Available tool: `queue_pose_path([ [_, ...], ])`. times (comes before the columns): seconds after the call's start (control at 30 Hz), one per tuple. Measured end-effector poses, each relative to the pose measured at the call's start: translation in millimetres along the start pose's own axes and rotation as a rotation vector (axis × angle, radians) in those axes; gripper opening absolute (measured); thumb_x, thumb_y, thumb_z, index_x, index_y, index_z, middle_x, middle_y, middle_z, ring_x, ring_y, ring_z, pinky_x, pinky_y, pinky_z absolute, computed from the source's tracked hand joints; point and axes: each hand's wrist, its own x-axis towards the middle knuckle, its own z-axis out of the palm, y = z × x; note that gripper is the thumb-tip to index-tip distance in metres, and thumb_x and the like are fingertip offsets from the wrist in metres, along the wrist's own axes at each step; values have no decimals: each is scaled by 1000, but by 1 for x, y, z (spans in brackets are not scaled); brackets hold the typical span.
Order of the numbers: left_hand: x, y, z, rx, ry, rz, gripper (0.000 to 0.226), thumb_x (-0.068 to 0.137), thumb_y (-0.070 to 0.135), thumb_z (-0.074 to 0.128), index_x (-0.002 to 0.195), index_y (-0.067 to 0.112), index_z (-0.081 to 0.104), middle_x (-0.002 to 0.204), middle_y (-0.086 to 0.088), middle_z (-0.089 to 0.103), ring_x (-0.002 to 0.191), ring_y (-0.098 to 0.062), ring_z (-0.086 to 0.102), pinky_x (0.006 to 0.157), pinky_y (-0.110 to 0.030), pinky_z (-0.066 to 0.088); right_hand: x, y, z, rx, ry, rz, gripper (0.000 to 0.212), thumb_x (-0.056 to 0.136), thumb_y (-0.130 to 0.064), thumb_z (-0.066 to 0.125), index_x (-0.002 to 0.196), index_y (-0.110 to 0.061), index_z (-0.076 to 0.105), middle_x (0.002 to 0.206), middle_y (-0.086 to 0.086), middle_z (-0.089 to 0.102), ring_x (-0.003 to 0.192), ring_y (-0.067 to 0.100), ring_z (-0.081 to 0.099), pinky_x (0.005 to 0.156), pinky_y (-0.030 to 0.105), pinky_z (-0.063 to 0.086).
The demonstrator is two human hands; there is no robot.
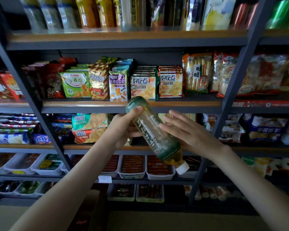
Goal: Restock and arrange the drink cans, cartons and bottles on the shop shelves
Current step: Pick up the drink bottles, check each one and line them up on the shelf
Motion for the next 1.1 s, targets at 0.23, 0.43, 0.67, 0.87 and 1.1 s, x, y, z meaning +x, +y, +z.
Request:
queue_pose_path([
  [0.23, 4, 21, 26, 184, -110, -29, 36, 77, 39, 70, 99, 11, 66, 77, -4, 70, 68, -18, 69, 55, -28, 55, 32, 28, -12, -131, 28, -385, 45, 99, -9, 53, 141, -14, 38, 149, 5, 39, 142, 22, 34, 116, 44, 31],
  [0.43, 12, 29, 36, 203, -124, 147, 47, 86, 24, 66, 130, 18, 52, 90, -2, 66, 69, -13, 69, 60, -26, 55, 35, 48, -20, -89, 122, -284, 37, 95, -10, 61, 131, -4, 53, 135, 17, 56, 134, 28, 45, 112, 46, 37],
  [0.67, 30, 34, 20, 834, -202, 935, 65, 87, 1, 63, 141, 31, 44, 140, 8, 54, 130, -9, 50, 107, -27, 42, 68, 60, -47, 400, 242, 245, 50, 81, -39, 67, 126, -27, 48, 127, -27, 54, 120, -23, 38, 95, 3, 38],
  [0.87, 73, 91, 22, 1022, 117, 1339, 48, 95, 38, 54, 137, 18, 41, 128, 8, 53, 116, -7, 54, 100, -11, 38, 133, 89, -52, 615, 471, 515, 53, 59, -31, 88, 93, -48, 51, 90, -38, 56, 100, -5, 56, 90, 14, 45],
  [1.1, 151, 167, 6, 1264, 281, 1755, 58, 89, 16, 65, 139, 8, 37, 137, -10, 53, 119, -21, 53, 102, -24, 42, 212, 142, -77, 622, 709, 373, 35, 61, -44, 78, 85, -19, 72, 83, -17, 73, 84, 2, 70, 77, 18, 52],
])
